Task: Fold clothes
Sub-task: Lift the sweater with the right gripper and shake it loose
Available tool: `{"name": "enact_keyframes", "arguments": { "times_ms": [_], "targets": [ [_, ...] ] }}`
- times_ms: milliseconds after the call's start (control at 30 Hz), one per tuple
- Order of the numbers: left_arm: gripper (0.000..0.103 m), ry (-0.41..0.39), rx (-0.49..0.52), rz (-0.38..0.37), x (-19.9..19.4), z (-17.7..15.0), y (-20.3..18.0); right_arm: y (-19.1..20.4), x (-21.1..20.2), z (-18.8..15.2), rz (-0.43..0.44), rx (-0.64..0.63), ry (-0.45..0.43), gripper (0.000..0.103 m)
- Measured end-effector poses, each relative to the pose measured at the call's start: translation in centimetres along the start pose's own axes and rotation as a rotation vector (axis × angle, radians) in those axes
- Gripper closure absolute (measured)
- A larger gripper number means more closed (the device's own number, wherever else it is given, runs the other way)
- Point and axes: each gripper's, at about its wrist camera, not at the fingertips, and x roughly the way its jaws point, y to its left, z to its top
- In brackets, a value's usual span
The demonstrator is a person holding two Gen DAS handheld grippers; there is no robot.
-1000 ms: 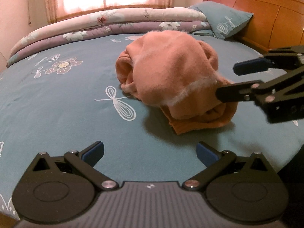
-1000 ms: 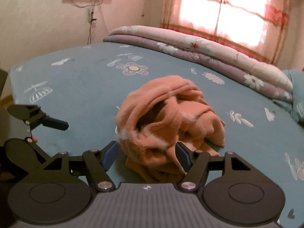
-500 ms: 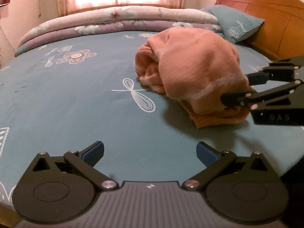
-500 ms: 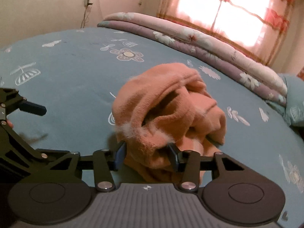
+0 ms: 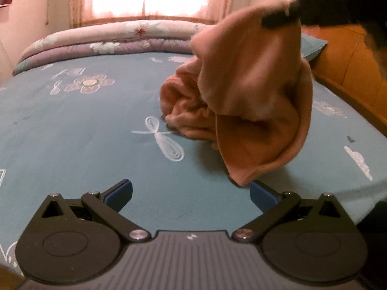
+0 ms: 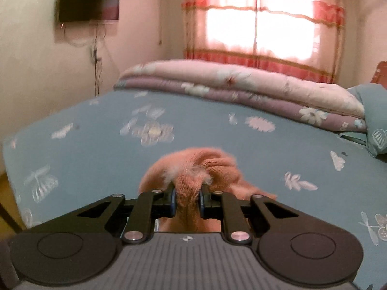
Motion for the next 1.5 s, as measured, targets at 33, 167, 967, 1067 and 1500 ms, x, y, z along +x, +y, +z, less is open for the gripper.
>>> {"name": "enact_keyframes", "arguments": {
  "times_ms": [33, 167, 967, 1067, 1500],
  "targets": [
    [0.000, -0.005, 0.006, -0.004, -0.1, 0.1, -0.2, -0.5, -0.5, 0.5, -0.005, 0.010, -0.016, 0.083],
    [0.000, -0.015, 0.020, -0.009, -0.2, 0.4, -0.7, -3.6, -1.8, 1.9, -0.056, 0.067, -0.060, 0.083],
    [0.000, 0.039, 0.078, 0.010, 1.9, 1.1, -2.4, -20.0, 2.5, -11.7, -0.494, 0.428, 0.278, 0.077],
    [0.000, 0.038, 0.087, 0.007, 1.9, 1.3, -2.6, -19.8, 1.4, -12.7, -0.493, 0.429, 0.261, 0.069],
    [0.001, -0.016, 0.121, -0.047, 2.9, 3.4, -3.6, -12.0, -3.6, -12.7, -0.361, 0.306, 0.091, 0.039]
  ]
}}
